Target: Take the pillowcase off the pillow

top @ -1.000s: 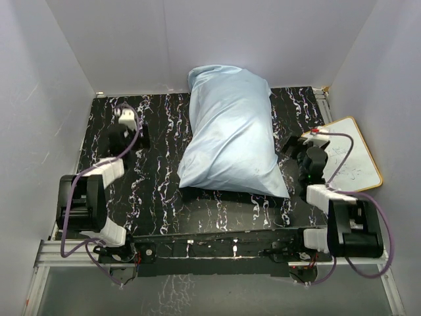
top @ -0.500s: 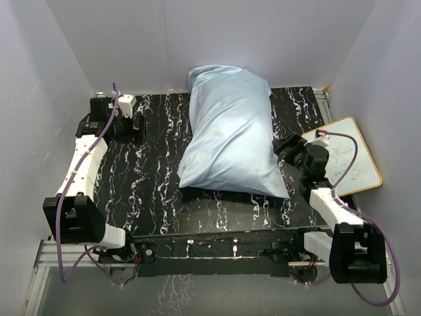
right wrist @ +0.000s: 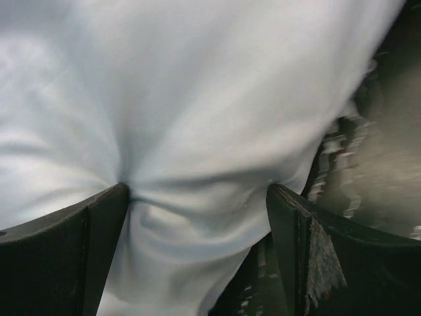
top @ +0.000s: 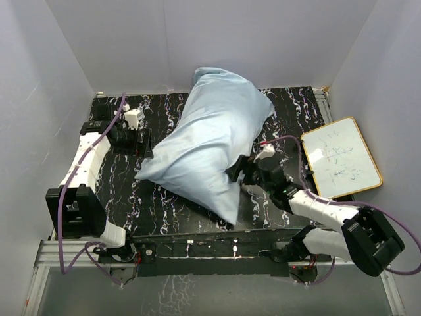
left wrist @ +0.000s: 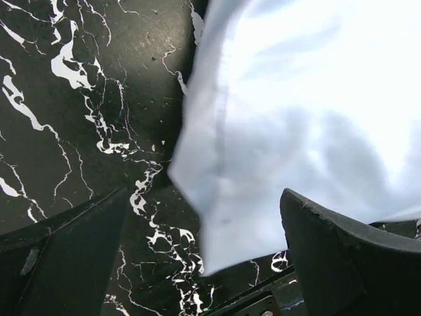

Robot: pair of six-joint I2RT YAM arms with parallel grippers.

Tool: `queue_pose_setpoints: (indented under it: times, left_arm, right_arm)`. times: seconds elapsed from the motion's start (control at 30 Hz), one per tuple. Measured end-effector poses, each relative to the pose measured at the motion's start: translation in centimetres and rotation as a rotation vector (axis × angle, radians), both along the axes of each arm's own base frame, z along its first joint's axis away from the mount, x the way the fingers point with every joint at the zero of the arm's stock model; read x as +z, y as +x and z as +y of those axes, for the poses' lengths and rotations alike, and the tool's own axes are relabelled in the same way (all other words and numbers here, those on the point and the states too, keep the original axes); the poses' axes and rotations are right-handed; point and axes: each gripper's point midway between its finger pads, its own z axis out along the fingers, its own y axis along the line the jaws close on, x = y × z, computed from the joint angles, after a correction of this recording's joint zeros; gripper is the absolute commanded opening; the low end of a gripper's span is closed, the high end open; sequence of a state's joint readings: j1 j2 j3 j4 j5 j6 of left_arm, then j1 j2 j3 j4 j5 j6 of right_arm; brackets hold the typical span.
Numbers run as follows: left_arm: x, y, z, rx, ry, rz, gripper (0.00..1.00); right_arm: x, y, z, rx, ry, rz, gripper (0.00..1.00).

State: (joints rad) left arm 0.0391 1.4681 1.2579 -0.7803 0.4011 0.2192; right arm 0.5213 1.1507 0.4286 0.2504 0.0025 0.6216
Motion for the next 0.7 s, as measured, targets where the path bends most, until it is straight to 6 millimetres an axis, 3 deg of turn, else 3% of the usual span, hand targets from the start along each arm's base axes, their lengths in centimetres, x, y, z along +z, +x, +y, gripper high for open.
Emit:
queue_pose_setpoints:
  times: [0.2,0.3,0.4,0.47,0.57,0.7]
  left_arm:
    - [1.4,0.5,0.7,-0.002,0.023,-0.026,0.97]
    - [2.7,0.7,1.3,0.0,0.047,-0.064,0.97]
    - [4.4,0.5,1.6,-0.007,0.073,-0.114,0.97]
    - [5.1,0.2,1.8,-0.012,0.088,-0.141,0.97]
    - [5.8,-0.6,2.1,-0.025,0.114,-0.159,0.97]
    - [4.7,-1.4,2.1,-0.062,0.122,-0.131,0.97]
  right_arm:
    - [-1.2,-5.9,9.8,0.23,-0.034,0.028,0.9]
    - [-1.6,-6.9,15.9,0.325,-0.073,0.044,0.92]
    - [-0.9,-7.1,22.3,0.413,-0.085,0.032,0.95]
    - [-0.1,-7.6,25.5,0.467,-0.076,0.019,0.98]
    - [1.6,-7.8,26.8,0.501,-0.068,-0.007,0.98]
    - [5.4,-6.8,24.3,0.481,-0.046,-0.049,0.98]
